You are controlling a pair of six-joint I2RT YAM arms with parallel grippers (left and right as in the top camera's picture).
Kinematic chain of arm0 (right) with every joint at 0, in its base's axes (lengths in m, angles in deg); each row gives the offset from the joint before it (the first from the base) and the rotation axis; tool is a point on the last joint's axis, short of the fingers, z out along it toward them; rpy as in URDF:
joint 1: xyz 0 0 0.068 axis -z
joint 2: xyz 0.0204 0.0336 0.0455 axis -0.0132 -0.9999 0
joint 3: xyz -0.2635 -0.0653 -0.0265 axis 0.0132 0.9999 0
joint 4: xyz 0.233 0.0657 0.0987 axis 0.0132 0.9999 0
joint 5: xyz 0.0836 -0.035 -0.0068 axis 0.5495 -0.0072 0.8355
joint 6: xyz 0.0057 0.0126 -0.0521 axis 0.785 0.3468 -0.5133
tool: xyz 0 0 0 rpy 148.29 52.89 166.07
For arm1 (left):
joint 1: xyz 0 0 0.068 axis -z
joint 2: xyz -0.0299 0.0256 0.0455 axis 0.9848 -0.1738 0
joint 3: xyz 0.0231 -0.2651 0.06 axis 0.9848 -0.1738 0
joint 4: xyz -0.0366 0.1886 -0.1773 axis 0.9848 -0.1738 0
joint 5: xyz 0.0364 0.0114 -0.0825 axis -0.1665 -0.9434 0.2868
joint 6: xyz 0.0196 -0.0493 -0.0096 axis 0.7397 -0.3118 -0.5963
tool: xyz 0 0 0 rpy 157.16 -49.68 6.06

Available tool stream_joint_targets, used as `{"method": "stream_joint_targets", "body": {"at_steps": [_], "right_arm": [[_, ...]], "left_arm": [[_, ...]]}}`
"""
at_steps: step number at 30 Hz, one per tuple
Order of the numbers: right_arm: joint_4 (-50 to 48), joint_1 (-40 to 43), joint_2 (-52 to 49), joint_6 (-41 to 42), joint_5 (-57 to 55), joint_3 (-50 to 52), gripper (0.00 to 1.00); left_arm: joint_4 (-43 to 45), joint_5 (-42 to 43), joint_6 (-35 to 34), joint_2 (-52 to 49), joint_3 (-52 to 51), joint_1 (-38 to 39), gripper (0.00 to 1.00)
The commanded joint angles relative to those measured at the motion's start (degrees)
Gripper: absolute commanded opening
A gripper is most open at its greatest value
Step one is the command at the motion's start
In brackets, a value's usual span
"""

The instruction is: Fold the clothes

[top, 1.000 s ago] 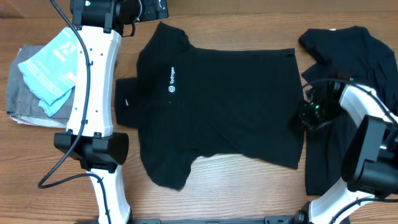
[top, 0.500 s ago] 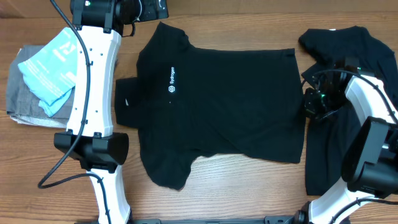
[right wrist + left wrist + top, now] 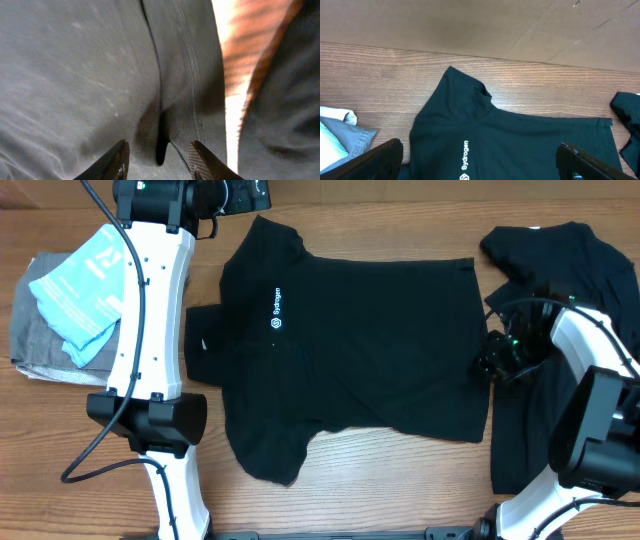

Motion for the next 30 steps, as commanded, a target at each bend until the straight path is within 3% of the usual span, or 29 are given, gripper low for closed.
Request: {"method": "stream_joint_targets", "body": {"at_steps": [1,14,17,19,30], "right_arm": [[-1.1,-0.5,0.2,1.6,2.2,1.3,0.38],[-4.8,-2.2,0.1,1.6,3.2,2.8,0.32],[-5.5,-2.4,0.1,1.6,3.2,3.0,0.21],[-5.7,-2.4,0.1,1.6,3.2,2.8,0.04],[-5.6,0.3,0.1,2.1,3.1,-3.3,0.04]], "left_arm": [[0.2,-0.4,-0.6,-0.1,-0.1,-0.3,1.0],[0.2,-0.4,-0.6,-0.1,-0.1,-0.3,1.0],[0.2,-0.4,-0.6,-0.1,-0.1,-0.3,1.0],[0.2,-0.4,-0.6,-0.1,-0.1,-0.3,1.0],[0.2,-0.3,-0.6,-0.1,-0.1,-0.3,1.0]]}}
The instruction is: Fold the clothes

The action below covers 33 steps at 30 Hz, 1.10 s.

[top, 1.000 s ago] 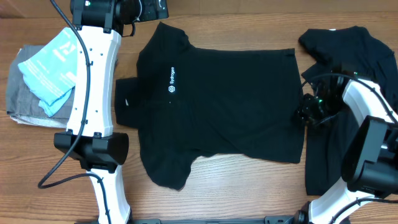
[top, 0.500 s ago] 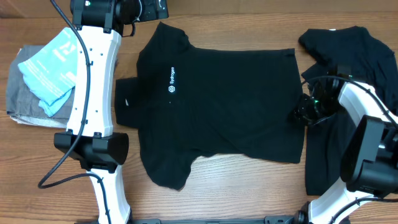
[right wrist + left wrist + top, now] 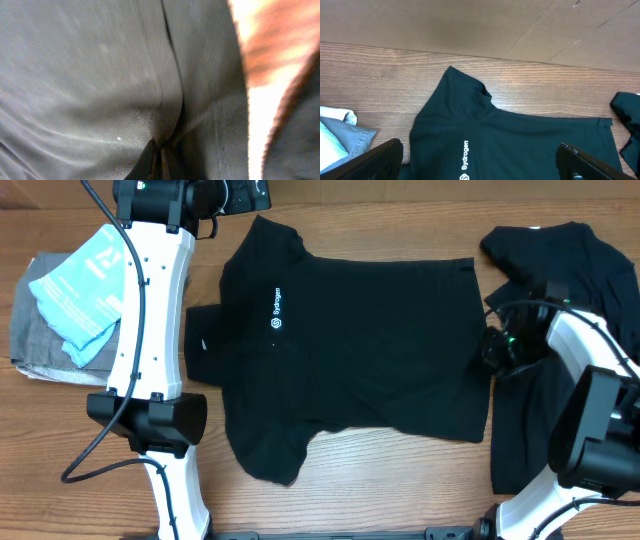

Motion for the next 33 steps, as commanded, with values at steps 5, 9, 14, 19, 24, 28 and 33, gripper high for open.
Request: {"method": "stream_joint_targets", "body": {"at_steps": [5,9,14,19,24,28,33], "right_arm": [[-4.0,0.6,0.1,0.2,0.2,-3.5,0.04],[-6.0,0.5,0.1,0.2,-3.2,-3.4,0.04],[-7.4,0.5,-1.2,0.2,-7.8,-3.4,0.04],[-9.4,0.5,-3.0,0.2,-7.6,-3.4,0.04],[-10.9,0.5,-3.1,0.2,-7.7,-3.5,0.17],[-9.3,0.7,-2.6,0.3,-7.7,-6.7,0.5],[2.3,0.9,-0.7,0.3,-8.7,-19.0,0.85]], "left_arm": [[0.2,-0.4,-0.6,-0.1,-0.1,-0.3,1.0],[0.2,-0.4,-0.6,-0.1,-0.1,-0.3,1.0],[0.2,-0.4,-0.6,-0.1,-0.1,-0.3,1.0],[0.2,-0.4,-0.6,-0.1,-0.1,-0.3,1.0],[0.2,-0.4,-0.6,-0.1,-0.1,-0.3,1.0],[0.2,-0.4,-0.6,-0.1,-0.1,-0.3,1.0],[0.2,-0.4,-0.6,-0.1,-0.1,-0.3,1.0]]}}
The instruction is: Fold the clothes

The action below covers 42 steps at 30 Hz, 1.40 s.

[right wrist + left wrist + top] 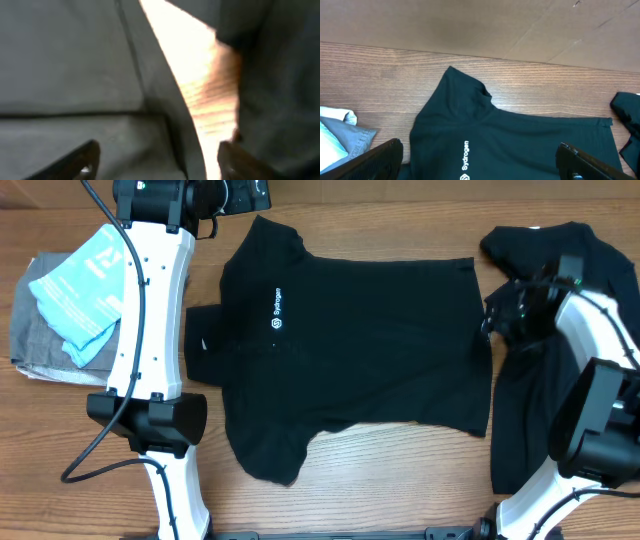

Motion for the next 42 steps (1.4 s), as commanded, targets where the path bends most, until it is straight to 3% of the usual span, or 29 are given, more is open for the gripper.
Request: {"method": "stream_joint_targets", "body": {"at_steps": [1,8,42], "right_arm": [[5.4,0.4,2.8,0.3,-2.1,-9.9,1.0],[20.8,0.4,4.3,2.3,-5.0,-23.1,1.0],[18.9,0.4,4.2,2.3,-5.0,-23.3,1.0]], "left_arm": [[0.2,-0.4,-0.6,-0.1,-0.1,-0.3,1.0],[0.2,-0.4,-0.6,-0.1,-0.1,-0.3,1.0],[0.9,0.1,-0.6,-0.1,-0.1,-0.3,1.0]]}}
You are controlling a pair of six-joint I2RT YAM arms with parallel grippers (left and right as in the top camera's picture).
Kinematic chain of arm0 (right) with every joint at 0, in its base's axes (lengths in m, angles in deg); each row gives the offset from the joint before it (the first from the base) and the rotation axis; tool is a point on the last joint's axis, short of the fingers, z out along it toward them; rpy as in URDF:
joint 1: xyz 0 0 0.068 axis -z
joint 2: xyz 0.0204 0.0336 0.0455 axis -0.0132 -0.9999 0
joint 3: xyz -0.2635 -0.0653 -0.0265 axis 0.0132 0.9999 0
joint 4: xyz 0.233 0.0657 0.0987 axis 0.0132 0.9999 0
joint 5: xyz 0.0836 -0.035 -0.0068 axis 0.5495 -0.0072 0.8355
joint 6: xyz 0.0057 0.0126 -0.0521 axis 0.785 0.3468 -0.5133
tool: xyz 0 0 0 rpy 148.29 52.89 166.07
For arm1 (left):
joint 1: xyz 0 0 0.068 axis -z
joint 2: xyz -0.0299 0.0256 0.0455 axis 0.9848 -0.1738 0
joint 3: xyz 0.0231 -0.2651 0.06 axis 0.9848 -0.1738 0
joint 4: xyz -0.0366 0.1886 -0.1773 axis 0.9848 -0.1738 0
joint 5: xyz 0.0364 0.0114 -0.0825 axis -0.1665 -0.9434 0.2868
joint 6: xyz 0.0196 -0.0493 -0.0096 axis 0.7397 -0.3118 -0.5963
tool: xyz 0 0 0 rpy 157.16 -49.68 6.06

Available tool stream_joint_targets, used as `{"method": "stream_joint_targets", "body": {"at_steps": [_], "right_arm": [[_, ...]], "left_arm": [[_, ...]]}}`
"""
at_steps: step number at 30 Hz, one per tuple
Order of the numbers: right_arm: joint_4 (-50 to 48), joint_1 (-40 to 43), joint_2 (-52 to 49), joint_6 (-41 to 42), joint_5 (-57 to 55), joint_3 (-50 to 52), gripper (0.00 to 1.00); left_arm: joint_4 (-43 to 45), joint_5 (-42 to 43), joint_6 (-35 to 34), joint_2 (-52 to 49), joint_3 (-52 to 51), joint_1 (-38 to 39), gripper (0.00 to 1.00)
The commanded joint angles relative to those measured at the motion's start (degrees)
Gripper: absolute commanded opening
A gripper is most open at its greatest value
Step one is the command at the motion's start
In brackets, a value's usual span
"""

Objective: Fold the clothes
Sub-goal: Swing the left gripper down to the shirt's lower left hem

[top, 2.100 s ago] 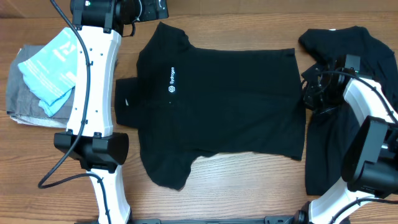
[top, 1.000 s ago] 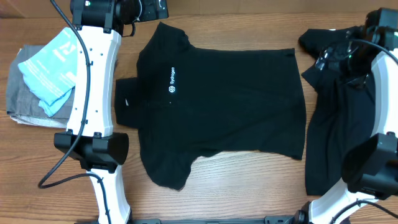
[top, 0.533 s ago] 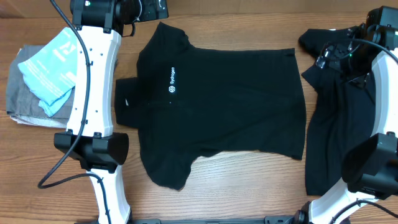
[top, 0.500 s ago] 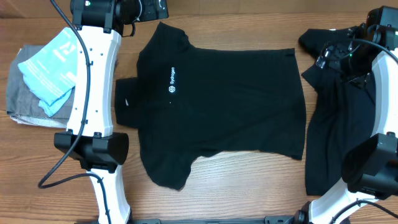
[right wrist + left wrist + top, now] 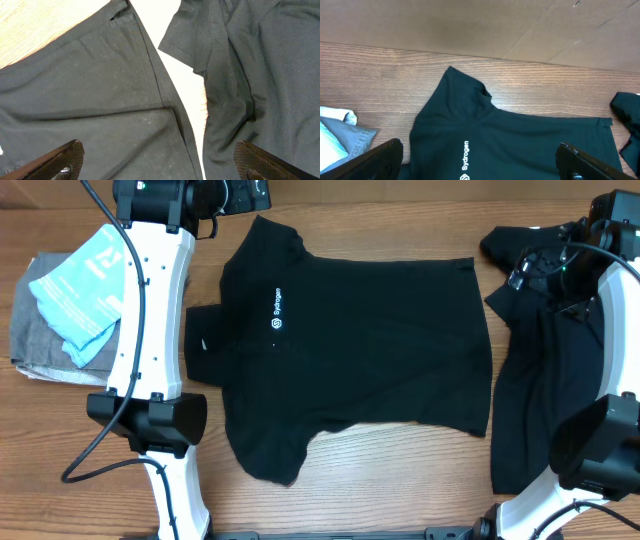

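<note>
A black polo shirt (image 5: pixel 350 350) with a white chest logo (image 5: pixel 277 305) lies spread flat on the wooden table, collar to the left. Its hem (image 5: pixel 160 95) runs along the right side. My right gripper (image 5: pixel 522 275) hovers above the hem's far end, and in the right wrist view this right gripper (image 5: pixel 160 165) is wide open and holds nothing. My left gripper (image 5: pixel 240 194) stays at the table's back edge, beyond the far sleeve. From its own wrist camera the left gripper (image 5: pixel 480 165) is open above the shirt (image 5: pixel 510 145).
A second black garment (image 5: pixel 560 360) lies crumpled to the right of the shirt, with a narrow strip of table between them. A folded grey and light-blue stack (image 5: pixel 70 300) sits at the left edge. The left arm's white links (image 5: pixel 150 310) stand alongside the shirt's collar side.
My right gripper was low over the middle of the right hem, open. Now it is higher and further back, near the hem's far corner. The shirt and left arm have not moved.
My right gripper was open around a fold in the shirt's right hem, then shut on that fold. Then it was open again just above the hem. Now it sits high near the back right, and the hem lies flat. The left arm stayed still throughout.
</note>
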Motion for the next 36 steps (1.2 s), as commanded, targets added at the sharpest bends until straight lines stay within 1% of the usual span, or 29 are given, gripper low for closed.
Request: {"method": "stream_joint_targets", "body": {"at_steps": [1,4,6,7,10,11,15,16,21,23,29,33,36], "right_arm": [[-0.2,0.2,0.7,0.2,-0.8,-0.8,1.0],[-0.2,0.2,0.7,0.2,-0.8,-0.8,1.0],[-0.2,0.2,0.7,0.2,-0.8,-0.8,1.0],[-0.2,0.2,0.7,0.2,-0.8,-0.8,1.0],[-0.2,0.2,0.7,0.2,-0.8,-0.8,1.0],[-0.2,0.2,0.7,0.2,-0.8,-0.8,1.0],[-0.2,0.2,0.7,0.2,-0.8,-0.8,1.0],[-0.2,0.2,0.7,0.2,-0.8,-0.8,1.0],[-0.2,0.2,0.7,0.2,-0.8,-0.8,1.0],[-0.2,0.2,0.7,0.2,-0.8,-0.8,1.0],[-0.2,0.2,0.7,0.2,-0.8,-0.8,1.0],[-0.2,0.2,0.7,0.2,-0.8,-0.8,1.0],[-0.2,0.2,0.7,0.2,-0.8,-0.8,1.0]], "left_arm": [[-0.2,0.3,-0.5,-0.1,-0.1,-0.3,1.0],[-8.0,2.2,-0.6,0.7,0.0,-0.3,1.0],[-14.6,2.1,-0.5,1.1,0.0,-0.1,0.83],[-18.5,1.0,-0.5,1.4,0.0,0.2,0.77],[-27.7,-3.6,-0.7,2.3,-0.1,1.4,0.68],[-28.0,-3.9,0.3,3.1,-0.5,2.1,0.64],[-28.0,-2.8,0.3,9.5,-3.8,6.4,0.63],[-28.0,-3.3,-0.9,12.9,-5.8,8.5,0.63],[-28.0,-9.1,-6.3,25.5,-16.2,15.8,0.66],[-28.0,-9.2,-8.7,30.4,-22.4,18.1,0.68],[-28.0,-8.5,-16.5,44.2,-47.2,23.1,0.69],[-28.0,-6.1,-19.1,50.1,-62.6,24.5,0.7],[-26.6,-4.5,-20.1,51.9,-71.6,24.8,0.71]]}}
